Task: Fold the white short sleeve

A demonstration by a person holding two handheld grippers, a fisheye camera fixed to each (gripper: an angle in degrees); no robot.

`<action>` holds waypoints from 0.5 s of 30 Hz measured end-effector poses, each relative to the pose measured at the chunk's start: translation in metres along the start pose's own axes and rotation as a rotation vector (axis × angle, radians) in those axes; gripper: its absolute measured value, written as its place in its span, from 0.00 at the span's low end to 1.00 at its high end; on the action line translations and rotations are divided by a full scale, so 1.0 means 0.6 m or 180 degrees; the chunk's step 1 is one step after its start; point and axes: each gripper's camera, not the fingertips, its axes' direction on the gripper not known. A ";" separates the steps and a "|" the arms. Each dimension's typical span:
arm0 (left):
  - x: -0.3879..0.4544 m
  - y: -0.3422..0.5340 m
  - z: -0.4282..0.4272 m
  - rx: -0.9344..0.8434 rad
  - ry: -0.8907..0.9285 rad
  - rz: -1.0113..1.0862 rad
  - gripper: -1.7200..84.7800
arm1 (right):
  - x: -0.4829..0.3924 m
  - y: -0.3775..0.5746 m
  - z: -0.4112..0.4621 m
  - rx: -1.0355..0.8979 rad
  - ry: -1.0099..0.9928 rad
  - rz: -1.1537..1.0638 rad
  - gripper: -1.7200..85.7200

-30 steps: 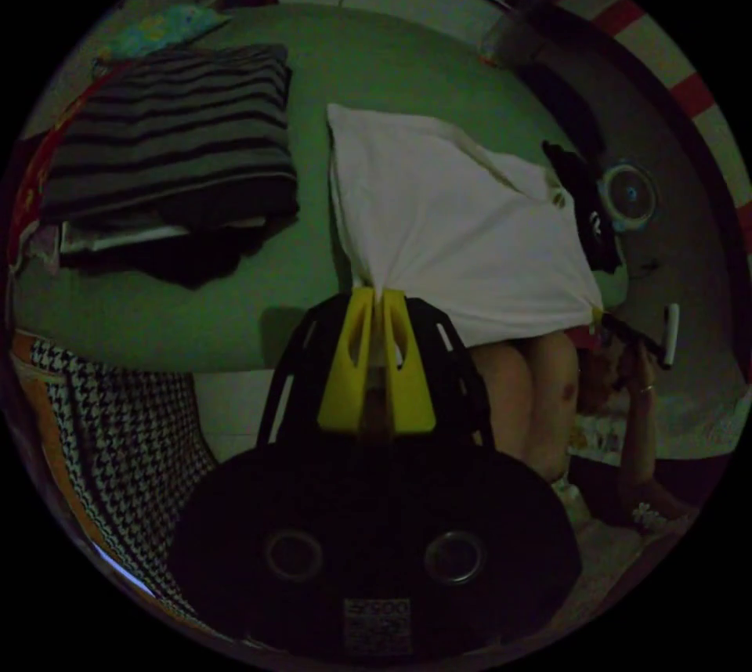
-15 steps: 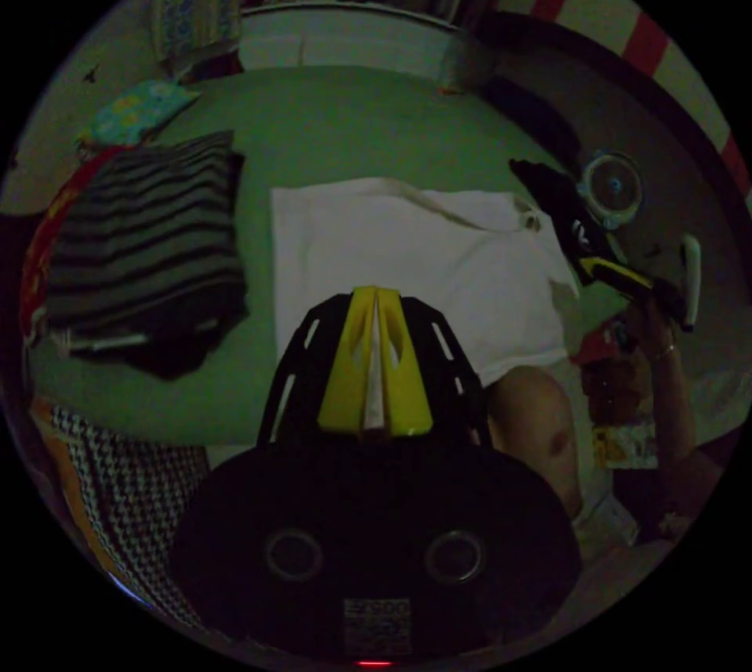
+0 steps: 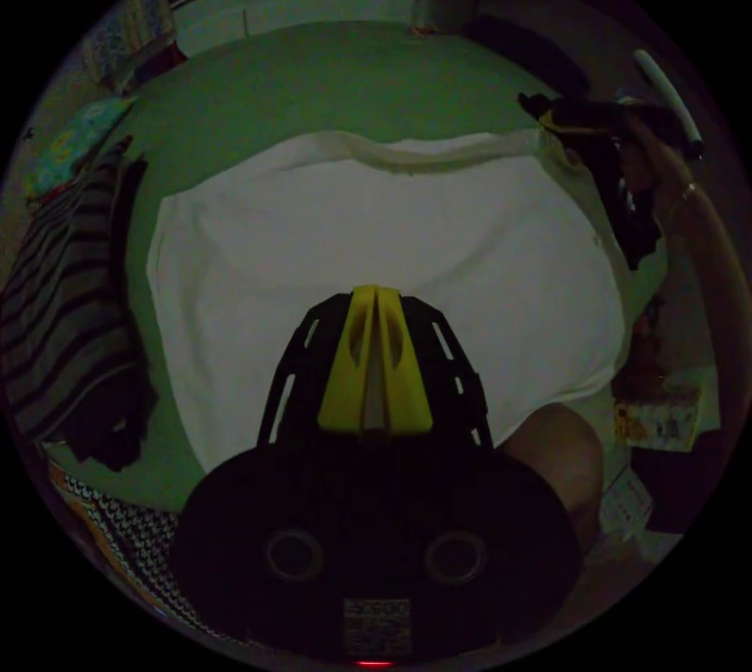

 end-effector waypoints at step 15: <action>0.469 0.067 -0.022 -0.0071 0.0867 0.1246 0.28 | 0.105 0.196 -0.180 0.0278 0.0310 -0.0399 0.01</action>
